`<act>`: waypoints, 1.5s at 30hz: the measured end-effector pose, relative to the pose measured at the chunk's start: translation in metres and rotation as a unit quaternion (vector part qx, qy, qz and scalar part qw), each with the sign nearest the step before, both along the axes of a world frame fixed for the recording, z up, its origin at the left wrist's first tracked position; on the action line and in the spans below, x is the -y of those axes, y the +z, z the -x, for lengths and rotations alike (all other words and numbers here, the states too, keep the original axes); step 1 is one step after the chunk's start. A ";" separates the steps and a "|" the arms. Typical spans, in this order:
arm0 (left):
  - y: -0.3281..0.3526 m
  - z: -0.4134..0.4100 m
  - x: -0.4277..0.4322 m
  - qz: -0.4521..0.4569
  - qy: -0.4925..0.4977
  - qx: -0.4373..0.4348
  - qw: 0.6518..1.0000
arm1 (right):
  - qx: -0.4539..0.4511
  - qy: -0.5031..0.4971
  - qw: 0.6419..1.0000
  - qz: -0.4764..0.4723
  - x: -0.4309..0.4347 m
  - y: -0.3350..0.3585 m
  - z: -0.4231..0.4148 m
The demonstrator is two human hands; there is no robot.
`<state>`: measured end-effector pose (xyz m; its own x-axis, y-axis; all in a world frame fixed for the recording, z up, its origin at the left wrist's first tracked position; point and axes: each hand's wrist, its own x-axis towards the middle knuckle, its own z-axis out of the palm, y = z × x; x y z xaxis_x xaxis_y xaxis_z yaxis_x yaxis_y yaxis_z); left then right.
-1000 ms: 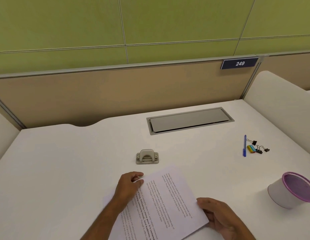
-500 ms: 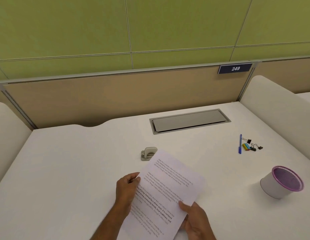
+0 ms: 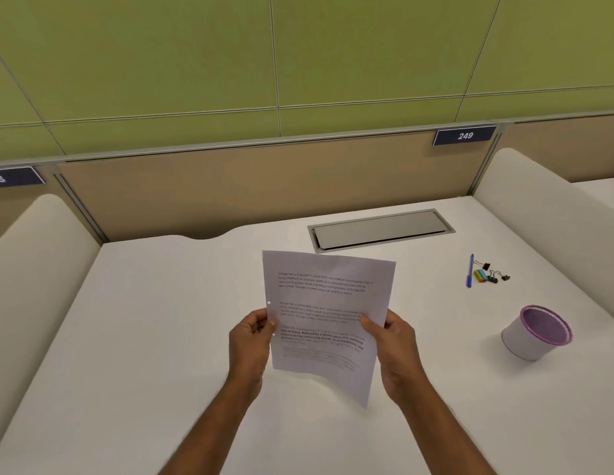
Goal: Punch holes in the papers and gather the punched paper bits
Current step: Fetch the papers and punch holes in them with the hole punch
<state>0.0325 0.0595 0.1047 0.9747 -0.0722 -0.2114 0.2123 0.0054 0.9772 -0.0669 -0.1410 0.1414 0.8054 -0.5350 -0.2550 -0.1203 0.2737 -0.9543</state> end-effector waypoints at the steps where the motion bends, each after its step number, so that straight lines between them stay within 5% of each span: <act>1: 0.002 0.003 -0.001 -0.002 0.005 0.004 1.000 | 0.002 0.002 1.000 0.002 -0.001 0.000 -0.001; 25: 0.015 0.069 -0.003 -0.015 0.028 0.034 0.999 | 0.028 0.078 0.996 0.028 0.001 -0.021 0.015; 37: 0.016 0.069 0.008 -0.010 0.045 -0.001 0.999 | 0.028 0.058 0.998 0.029 0.010 -0.030 0.008; 45: 0.016 0.070 0.012 -0.003 0.057 -0.012 0.998 | 0.036 -0.047 0.992 0.110 0.016 -0.042 0.016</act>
